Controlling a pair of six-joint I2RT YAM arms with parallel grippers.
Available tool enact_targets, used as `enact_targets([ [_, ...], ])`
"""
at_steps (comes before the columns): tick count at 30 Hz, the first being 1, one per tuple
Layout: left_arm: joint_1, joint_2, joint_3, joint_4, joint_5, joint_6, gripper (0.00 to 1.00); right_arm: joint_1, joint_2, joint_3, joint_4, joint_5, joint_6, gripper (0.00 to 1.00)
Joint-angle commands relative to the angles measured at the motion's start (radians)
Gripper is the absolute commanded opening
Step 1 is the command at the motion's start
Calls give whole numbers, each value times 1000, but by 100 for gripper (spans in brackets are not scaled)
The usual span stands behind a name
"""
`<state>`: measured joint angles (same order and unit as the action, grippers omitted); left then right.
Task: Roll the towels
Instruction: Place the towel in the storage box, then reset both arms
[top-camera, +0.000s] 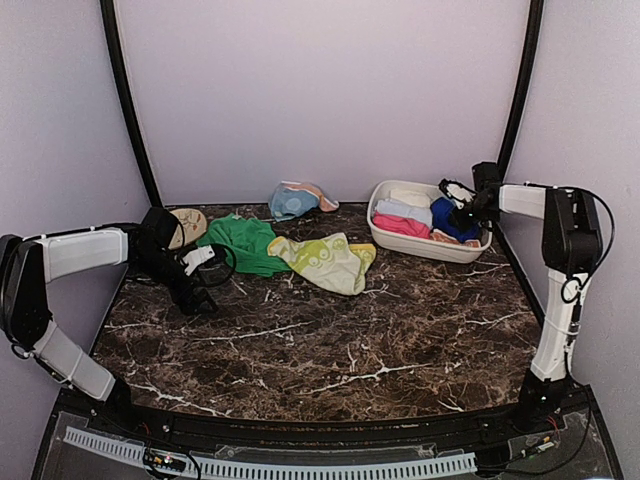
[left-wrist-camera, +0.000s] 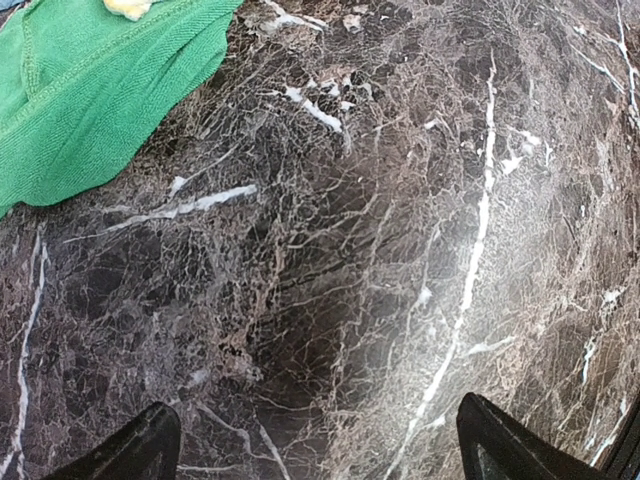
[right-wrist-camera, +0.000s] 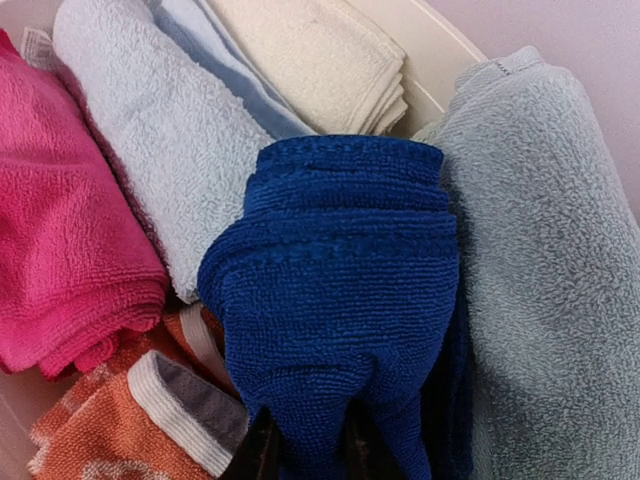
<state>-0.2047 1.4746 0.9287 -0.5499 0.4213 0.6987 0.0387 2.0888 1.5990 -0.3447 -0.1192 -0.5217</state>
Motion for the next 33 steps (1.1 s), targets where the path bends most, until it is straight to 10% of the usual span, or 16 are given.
enact_targets([
  [1, 8, -15, 15, -38, 16, 8, 99, -34, -48, -72, -9, -43, 169, 28],
  [5, 7, -18, 15, -41, 18, 6, 99, -34, -111, -101, 54, 42, 195, 43],
  [7, 9, -17, 22, -41, 20, 0, 99, -32, -153, -118, 89, 60, 202, 95],
  [8, 9, -16, 26, -44, 24, -5, 99, -31, -171, -127, 104, 64, 207, 99],
  [22, 88, -75, 66, -8, 4, -65, 99, -10, -397, -269, 175, 129, 270, 100],
  [33, 264, -216, -198, 553, -63, -320, 99, 11, -818, -799, 569, 27, 586, 100],
])
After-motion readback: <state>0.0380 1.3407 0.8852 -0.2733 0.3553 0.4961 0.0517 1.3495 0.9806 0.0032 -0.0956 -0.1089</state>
